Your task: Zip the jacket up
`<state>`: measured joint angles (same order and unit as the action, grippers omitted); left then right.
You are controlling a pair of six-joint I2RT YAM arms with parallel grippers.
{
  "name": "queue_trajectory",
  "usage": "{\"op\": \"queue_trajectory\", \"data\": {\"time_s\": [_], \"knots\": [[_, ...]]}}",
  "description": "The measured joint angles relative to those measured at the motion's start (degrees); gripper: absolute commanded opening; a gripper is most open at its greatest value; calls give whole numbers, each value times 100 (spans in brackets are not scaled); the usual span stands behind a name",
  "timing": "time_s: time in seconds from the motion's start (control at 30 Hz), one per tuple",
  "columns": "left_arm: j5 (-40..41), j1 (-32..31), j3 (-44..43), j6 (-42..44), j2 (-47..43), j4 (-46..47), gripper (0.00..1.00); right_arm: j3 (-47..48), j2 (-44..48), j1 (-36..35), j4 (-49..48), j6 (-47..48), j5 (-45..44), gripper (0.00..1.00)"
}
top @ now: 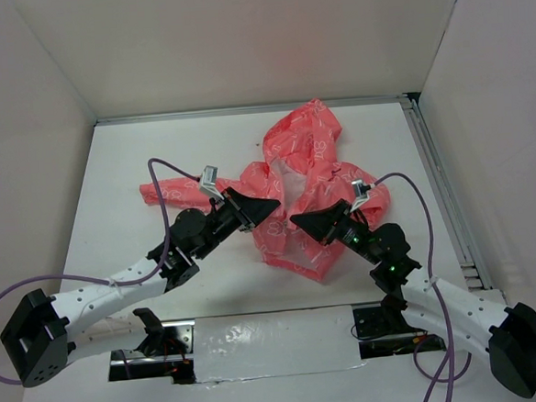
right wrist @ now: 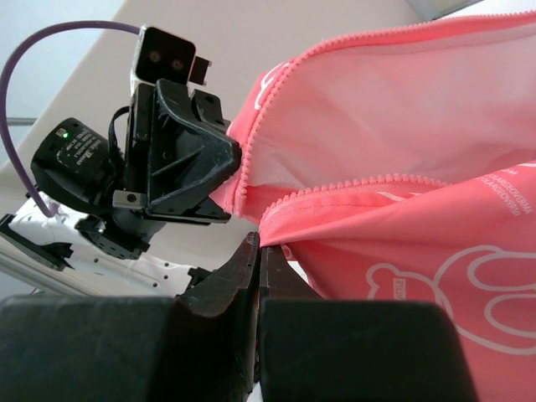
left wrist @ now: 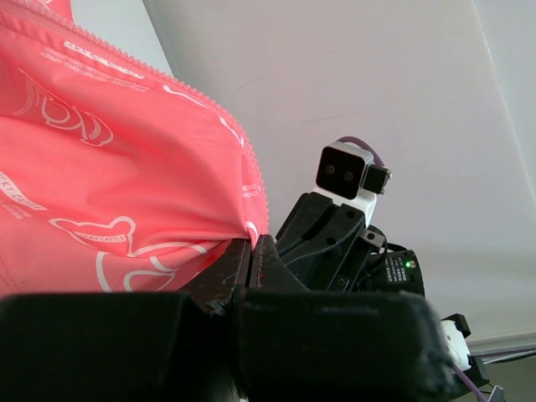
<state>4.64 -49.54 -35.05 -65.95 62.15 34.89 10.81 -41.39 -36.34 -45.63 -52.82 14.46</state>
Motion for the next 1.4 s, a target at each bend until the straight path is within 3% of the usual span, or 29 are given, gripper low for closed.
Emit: {"op": "queue_trajectory", "data": {"time_s": [1.4], "knots": [[-149,0,33,-57,0,-7,0,92,-199,-7,-446,15,164,0]]}}
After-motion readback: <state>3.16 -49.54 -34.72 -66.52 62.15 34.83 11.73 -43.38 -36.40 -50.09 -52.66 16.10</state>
